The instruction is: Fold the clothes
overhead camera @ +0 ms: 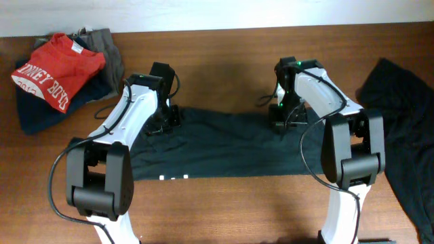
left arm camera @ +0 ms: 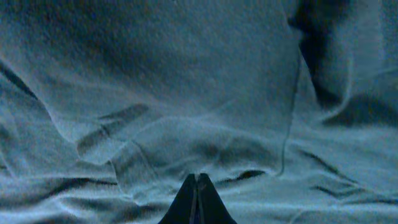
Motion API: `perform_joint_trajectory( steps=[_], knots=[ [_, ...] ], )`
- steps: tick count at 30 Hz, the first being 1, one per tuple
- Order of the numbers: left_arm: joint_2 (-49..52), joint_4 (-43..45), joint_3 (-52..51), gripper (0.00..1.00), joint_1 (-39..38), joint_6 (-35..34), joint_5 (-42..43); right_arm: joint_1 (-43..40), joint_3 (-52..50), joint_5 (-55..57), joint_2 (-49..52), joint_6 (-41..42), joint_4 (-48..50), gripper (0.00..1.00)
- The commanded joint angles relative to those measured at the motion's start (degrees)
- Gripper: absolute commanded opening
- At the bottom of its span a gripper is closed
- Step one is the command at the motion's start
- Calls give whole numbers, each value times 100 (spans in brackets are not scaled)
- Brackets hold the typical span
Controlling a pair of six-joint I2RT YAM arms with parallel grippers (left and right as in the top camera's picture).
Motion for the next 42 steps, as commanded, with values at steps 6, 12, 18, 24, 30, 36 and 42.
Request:
perform_joint_trajectory(
  steps=[6, 12, 18, 24, 30, 36, 42],
  knots=[
    [813, 181, -133, 2, 330, 52, -79, -557, -623, -2, -72, -426, 494, 4],
    [925, 87, -136, 1, 710, 74, -382, -739, -793, 380, -70, -422, 765, 4],
    [925, -221, -133, 1, 1329, -70, -688, -922, -686, 382, -70, -361, 756, 4],
    [772, -470, -87, 1, 1639, -76, -750, -918, -212, 317, -79, -365, 409, 4],
    [199, -647, 101, 1, 1574, -74, -750, -920, 496, 319, -79, -365, -173, 4],
    [-579, -859, 127, 1, 1523, -70, -498, -927, 868, 321, -76, -455, -387, 9],
    [-492, -667, 31, 1, 1338, 79, -24, -931, 540, 584, -61, -553, -205, 13]
  ],
)
